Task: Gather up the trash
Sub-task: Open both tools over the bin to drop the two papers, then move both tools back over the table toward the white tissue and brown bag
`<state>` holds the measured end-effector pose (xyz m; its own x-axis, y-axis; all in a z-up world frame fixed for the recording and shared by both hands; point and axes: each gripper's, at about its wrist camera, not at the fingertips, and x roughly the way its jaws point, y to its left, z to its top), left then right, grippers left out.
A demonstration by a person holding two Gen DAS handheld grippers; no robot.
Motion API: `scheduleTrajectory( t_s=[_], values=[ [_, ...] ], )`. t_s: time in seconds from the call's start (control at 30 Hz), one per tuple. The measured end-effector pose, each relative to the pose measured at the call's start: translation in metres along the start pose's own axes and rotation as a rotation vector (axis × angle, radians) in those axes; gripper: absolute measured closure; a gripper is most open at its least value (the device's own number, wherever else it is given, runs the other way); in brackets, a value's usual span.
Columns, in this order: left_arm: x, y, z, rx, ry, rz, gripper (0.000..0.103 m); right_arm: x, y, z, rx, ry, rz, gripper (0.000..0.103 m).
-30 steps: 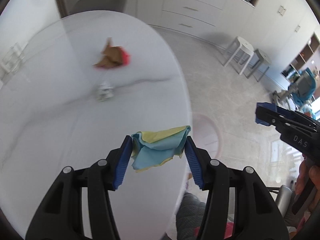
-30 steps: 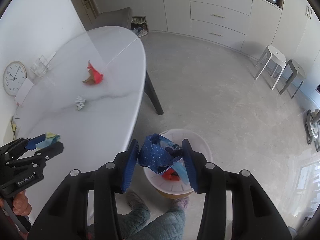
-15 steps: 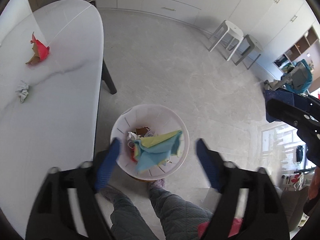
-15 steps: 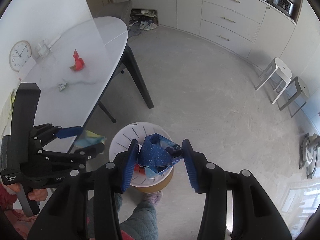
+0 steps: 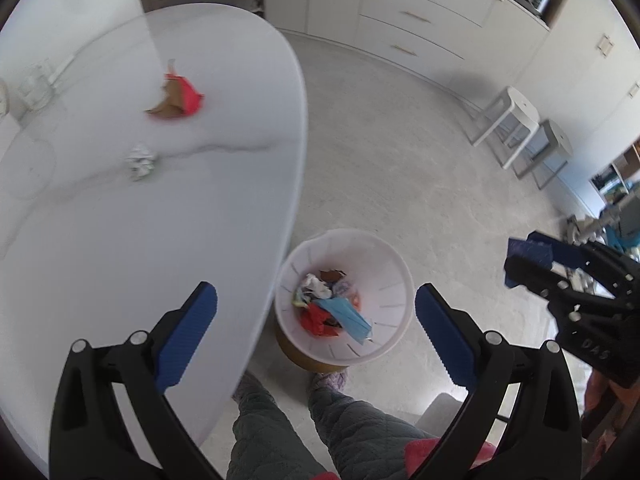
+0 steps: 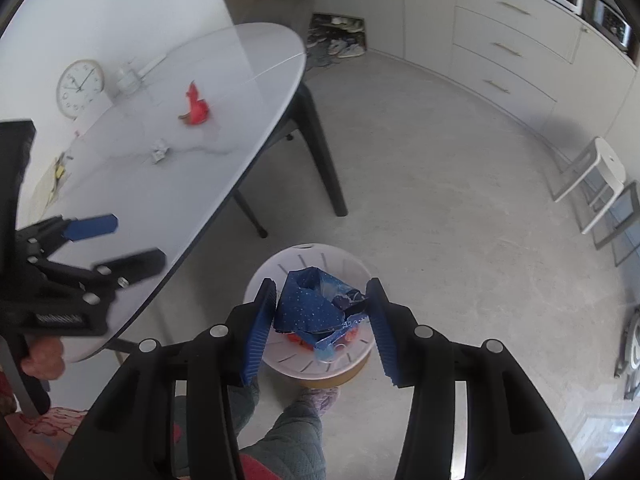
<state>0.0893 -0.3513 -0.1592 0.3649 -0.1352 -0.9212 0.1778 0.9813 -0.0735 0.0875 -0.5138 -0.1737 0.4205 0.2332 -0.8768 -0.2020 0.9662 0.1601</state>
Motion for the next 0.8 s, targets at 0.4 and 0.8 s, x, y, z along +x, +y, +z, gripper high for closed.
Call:
scheduleTrajectory(
  t_s=[0.4, 0.8],
  values=[
    [-0.023, 0.049, -0.011, -0.143, -0.021, 0.08, 0.008, 0.023, 0.019, 0.002, -0.069, 0.036, 0.011, 0.002],
    [-0.03, 0.075, -0.003, -0.231, -0.041, 0.109, 0.008, 0.013, 0.025, 0.025, -0.079, 0.004, 0.013, 0.002]
  ],
)
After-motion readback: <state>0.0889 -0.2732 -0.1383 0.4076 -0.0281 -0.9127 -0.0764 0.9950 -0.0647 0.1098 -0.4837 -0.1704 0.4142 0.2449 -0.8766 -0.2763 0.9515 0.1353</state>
